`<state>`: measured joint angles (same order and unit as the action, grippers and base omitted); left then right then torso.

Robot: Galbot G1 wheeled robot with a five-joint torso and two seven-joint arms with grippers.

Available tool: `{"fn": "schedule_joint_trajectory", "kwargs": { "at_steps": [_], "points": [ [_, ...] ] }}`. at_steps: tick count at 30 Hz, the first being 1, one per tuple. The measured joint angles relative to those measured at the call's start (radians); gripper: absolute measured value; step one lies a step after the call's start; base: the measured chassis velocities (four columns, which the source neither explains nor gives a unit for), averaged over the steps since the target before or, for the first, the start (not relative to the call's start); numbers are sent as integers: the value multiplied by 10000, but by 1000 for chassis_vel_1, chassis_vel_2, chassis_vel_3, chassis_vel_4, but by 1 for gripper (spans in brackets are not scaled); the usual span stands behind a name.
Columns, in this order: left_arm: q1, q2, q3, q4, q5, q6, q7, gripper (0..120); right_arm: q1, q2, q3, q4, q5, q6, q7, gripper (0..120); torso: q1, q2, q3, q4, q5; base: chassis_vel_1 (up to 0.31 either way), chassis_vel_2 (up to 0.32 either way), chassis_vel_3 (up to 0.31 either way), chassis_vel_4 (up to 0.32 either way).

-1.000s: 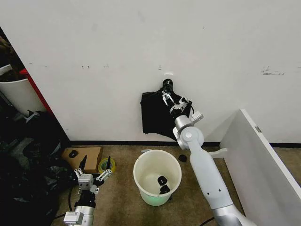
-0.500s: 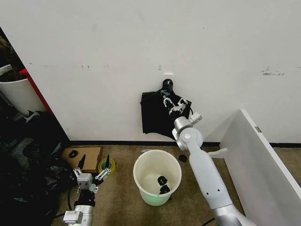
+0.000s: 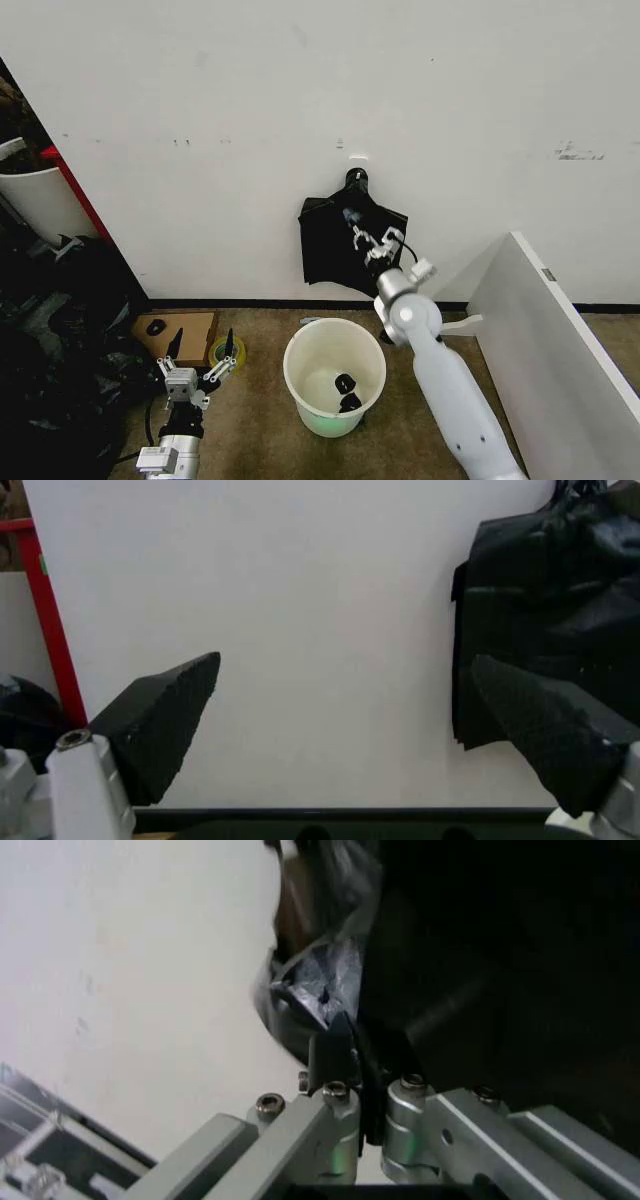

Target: Place the garbage bag over the trash bin.

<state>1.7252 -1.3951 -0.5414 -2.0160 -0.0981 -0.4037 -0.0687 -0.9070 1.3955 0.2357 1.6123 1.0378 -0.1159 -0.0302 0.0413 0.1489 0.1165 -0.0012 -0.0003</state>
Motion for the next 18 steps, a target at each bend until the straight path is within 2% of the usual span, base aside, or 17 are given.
{"fn": "schedule_joint_trajectory", "kwargs": {
  "at_steps": [18],
  "points": [
    [-37,-4,85,5,6,-38,-21,99,-3461,-1324,-223,2790,-2106,732,-628,0,0,0,-1,-2,1,0,0,0,0]
  ]
}}
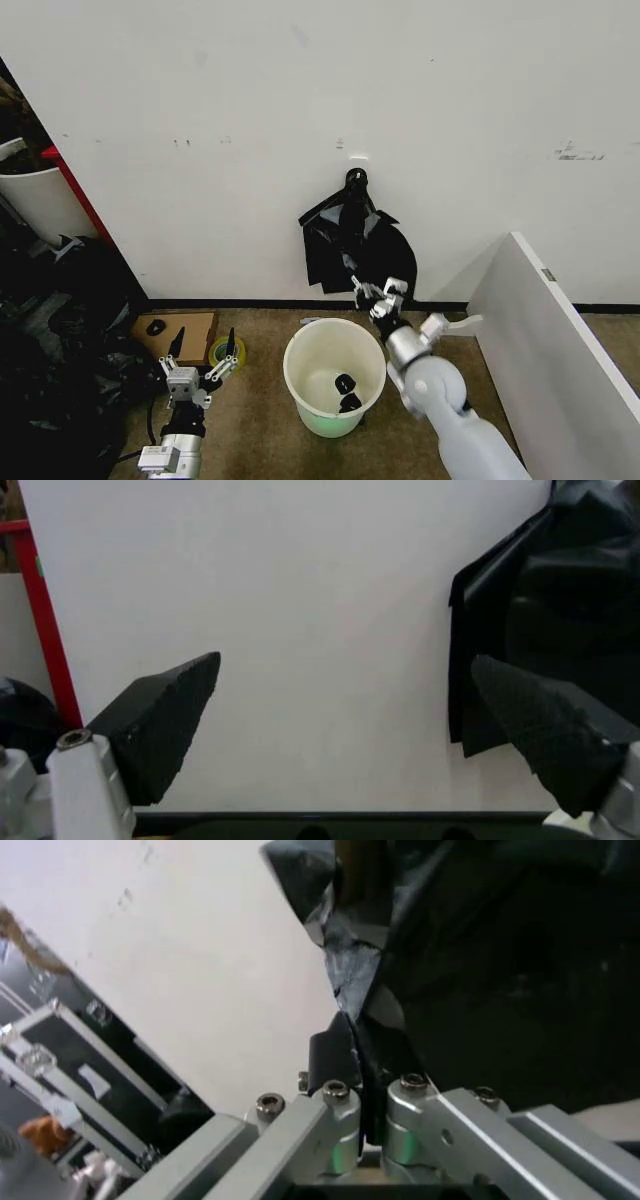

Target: Place the garbage bag over the trash bin.

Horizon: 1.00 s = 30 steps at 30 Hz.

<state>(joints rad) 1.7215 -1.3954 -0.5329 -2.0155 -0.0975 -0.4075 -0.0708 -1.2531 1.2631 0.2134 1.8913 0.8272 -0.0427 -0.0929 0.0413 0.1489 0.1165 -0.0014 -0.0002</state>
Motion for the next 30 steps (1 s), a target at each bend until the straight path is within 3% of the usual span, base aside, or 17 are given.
{"fn": "schedule_joint_trajectory", "kwargs": {
  "at_steps": [18,30],
  "points": [
    [-53,15,29,60,4,-76,-30,99,-2490,-652,-447,773,-2230,1776,91,0,0,0,1,2,-2,0,0,0,0],
    [-171,39,98,158,-20,-79,-46,99,-2912,-547,-739,659,-3648,2504,259,0,0,-2,1,2,-2,0,0,0,0]
  ]
}}
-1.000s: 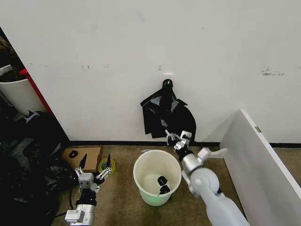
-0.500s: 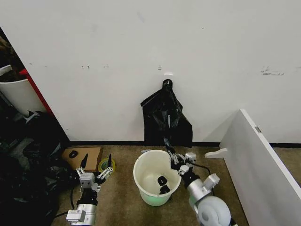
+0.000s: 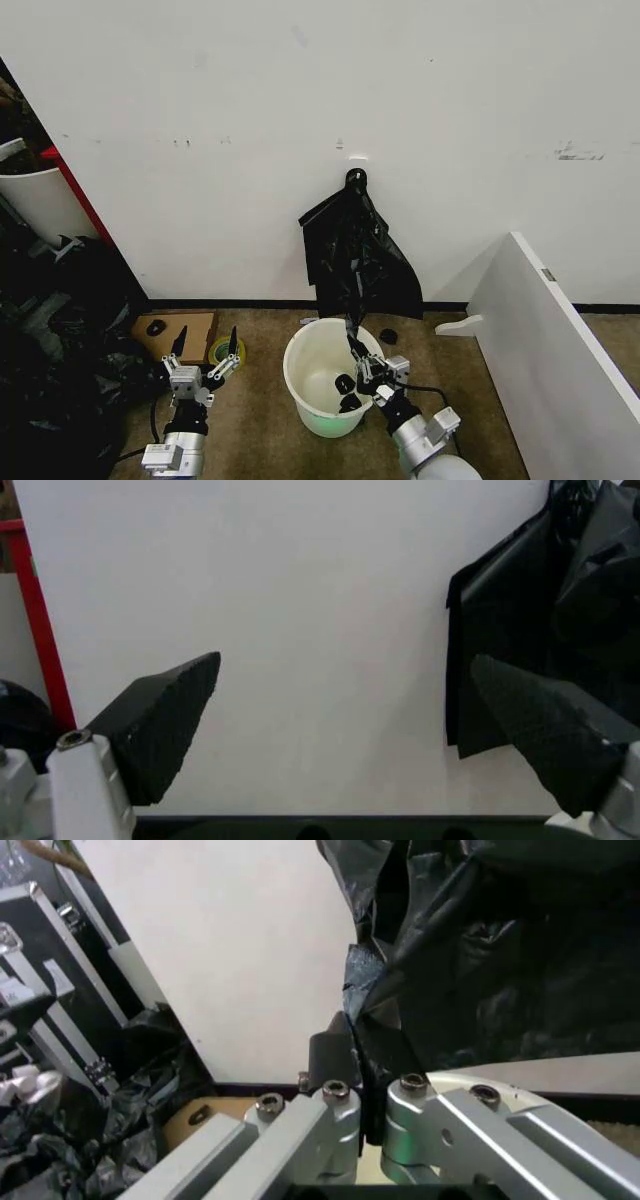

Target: Place the garbage bag over the trash bin.

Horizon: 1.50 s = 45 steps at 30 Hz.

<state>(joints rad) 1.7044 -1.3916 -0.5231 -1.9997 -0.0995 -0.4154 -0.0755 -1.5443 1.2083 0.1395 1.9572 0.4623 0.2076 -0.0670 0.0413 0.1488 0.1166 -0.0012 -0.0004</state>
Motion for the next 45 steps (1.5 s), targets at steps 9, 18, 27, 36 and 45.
{"fn": "schedule_joint_trajectory", "kwargs": {
  "at_steps": [9,18,27,36,45],
  "points": [
    [-77,26,50,89,-33,0,-14,99,-434,62,-182,-123,-898,516,150,0,0,0,1,0,0,0,0,0,0],
    [-164,5,154,225,-38,1,-29,100,-754,144,-260,-298,-1620,984,304,0,1,0,0,0,0,0,0,0,0],
    [-246,-3,215,320,-49,1,-42,99,-920,156,-259,-453,-1985,1303,299,0,1,0,0,0,0,0,0,0,0],
    [-274,10,246,358,-54,1,-50,99,-1053,201,-366,-611,-2315,1579,266,0,1,0,0,0,0,0,0,0,0],
    [-250,-7,251,359,-55,-6,-55,99,-1035,208,-473,-672,-2531,1716,260,0,1,0,0,-1,0,0,0,0,0]
  ]
}}
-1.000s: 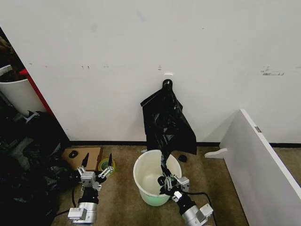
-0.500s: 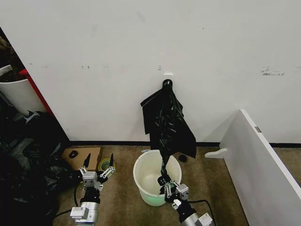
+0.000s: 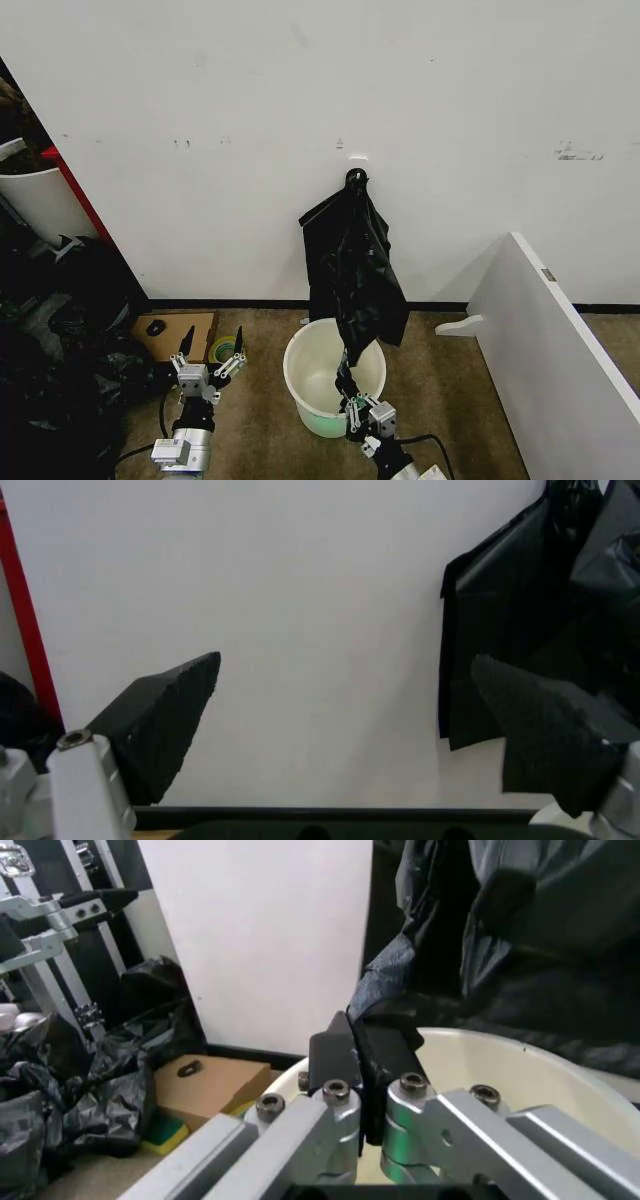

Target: Place the garbage bag over the trash bin.

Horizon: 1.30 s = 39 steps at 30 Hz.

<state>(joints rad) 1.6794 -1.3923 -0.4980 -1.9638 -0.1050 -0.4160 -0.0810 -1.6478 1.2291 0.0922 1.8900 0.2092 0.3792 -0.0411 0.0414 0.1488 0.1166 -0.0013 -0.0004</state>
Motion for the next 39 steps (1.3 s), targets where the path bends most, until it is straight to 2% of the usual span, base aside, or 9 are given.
{"fn": "schedule_joint_trajectory", "kwargs": {
  "at_steps": [10,13,18,23,27,30,32,36,39],
  "points": [
    [-5,369,269,-434,-246,162,-11,99,620,80,17,349,160,-411,215,0,0,0,1,3,-1,0,0,0,0],
    [-128,937,557,-858,-560,429,57,99,817,79,49,494,157,-621,338,0,0,0,0,2,1,0,0,0,0],
    [-794,2356,1114,-1508,-1499,977,234,99,939,118,76,546,-344,-746,531,0,0,0,1,0,-1,0,0,0,0],
    [-2357,4708,1870,-2014,-3121,1821,347,99,1038,279,129,530,-1237,-743,672,0,1,0,1,-4,0,0,0,0,0],
    [-2951,5651,2133,-2167,-3935,2208,419,99,1178,331,24,479,-1451,-742,693,0,1,0,2,3,-3,0,0,0,0],
    [-4371,6916,3114,-2103,-4898,2716,549,99,1281,473,-33,389,-1541,-743,703,0,0,0,1,3,-3,0,0,0,0],
    [-4808,7163,3470,-2026,-5045,2804,566,99,1291,499,-27,375,-1547,-742,707,0,0,-1,1,-2,-2,0,0,0,0],
    [-7406,7999,5235,-1515,-5629,3195,648,99,1342,597,-2,343,-1577,-738,713,0,1,-1,1,-3,1,0,0,0,0],
    [-8482,8168,5967,-1212,-5922,3343,650,99,1361,663,18,326,-1625,-729,715,0,1,-1,2,-1,-3,0,0,0,0]
  ]
}}
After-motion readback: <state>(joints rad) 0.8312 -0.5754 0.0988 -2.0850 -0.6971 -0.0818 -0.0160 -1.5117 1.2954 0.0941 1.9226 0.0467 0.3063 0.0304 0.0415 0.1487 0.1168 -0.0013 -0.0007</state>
